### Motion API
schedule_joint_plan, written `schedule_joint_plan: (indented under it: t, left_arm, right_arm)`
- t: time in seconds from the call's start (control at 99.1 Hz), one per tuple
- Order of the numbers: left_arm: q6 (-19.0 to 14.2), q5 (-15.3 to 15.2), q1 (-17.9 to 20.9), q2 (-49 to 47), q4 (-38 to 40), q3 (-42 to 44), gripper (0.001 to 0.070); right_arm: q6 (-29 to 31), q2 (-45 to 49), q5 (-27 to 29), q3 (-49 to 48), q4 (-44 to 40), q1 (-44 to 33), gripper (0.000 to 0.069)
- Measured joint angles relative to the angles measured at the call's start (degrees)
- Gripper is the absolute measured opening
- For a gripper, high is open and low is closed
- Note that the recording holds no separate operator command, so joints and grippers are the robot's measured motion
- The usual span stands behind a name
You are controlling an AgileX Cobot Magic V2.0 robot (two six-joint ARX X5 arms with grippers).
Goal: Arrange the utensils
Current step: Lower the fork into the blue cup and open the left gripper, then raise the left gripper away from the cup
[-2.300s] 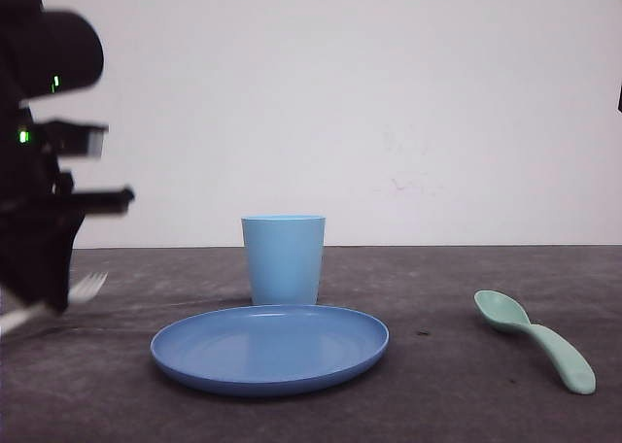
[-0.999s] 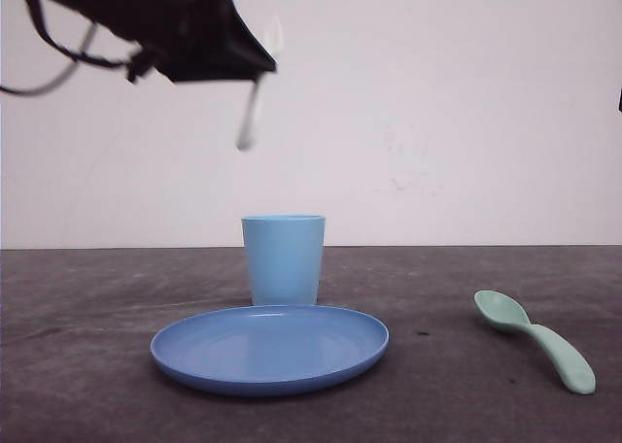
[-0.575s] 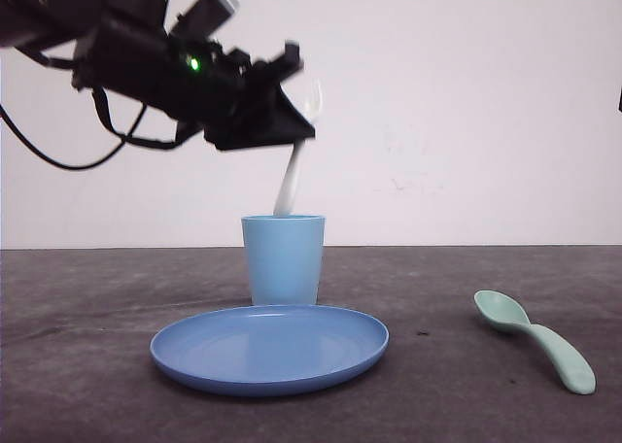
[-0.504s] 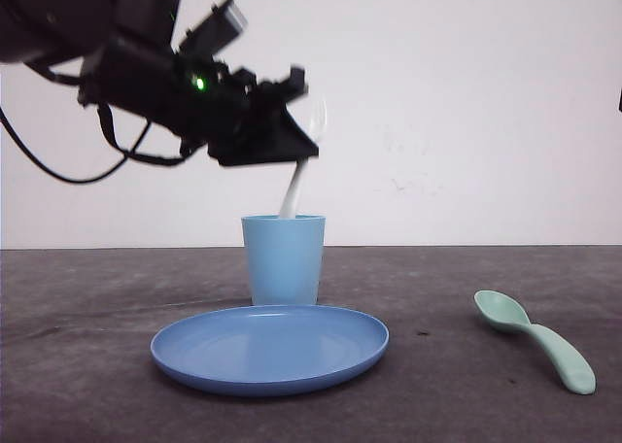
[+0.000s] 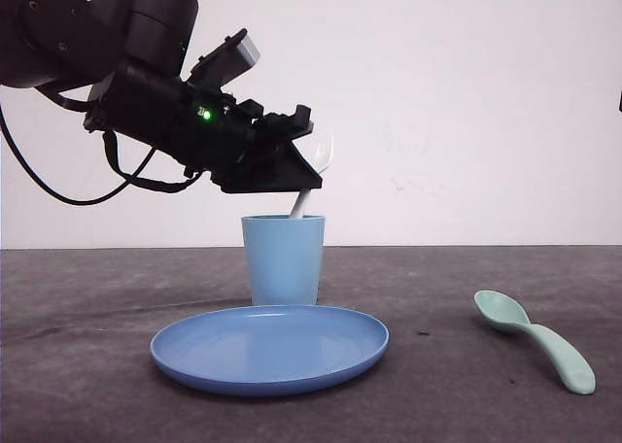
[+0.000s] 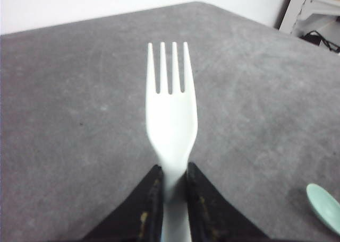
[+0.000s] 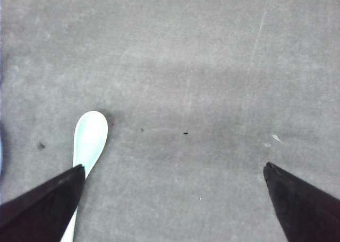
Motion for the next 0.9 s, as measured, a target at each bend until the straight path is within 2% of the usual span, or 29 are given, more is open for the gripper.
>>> schedule_joint_plan:
  t: [0.343, 0.404, 0.585, 0.757, 0.898]
  left_arm:
    - [1.4, 0.0, 0.0, 0.2, -1.4, 0.0, 0.0046]
    - [1.4, 0.0, 0.0, 0.2, -1.3, 0.0, 0.0075]
    - [1.4, 0.0, 0.0, 0.2, -1.2, 0.0, 0.0223]
    - [0.9, 0.0, 0.0, -1.2, -2.3, 0.0, 0.0240]
    - [-2.4, 0.0, 0.9, -8.8, -4.6, 0.0, 0.0240]
  right_arm:
    - [0.0, 0.0, 0.0, 0.0, -0.2, 0.0, 0.0679]
    - [0.0, 0.0, 0.0, 0.0, -0.2, 0.0, 0.0679]
    - [0.0, 0.0, 0.0, 0.0, -0.2, 0.0, 0.0679]
    - [0.1, 0.0, -0.1, 0.0, -0.2, 0.0, 0.0679]
    - [0.7, 0.6, -3.5, 0.0, -0.2, 0.0, 0.0679]
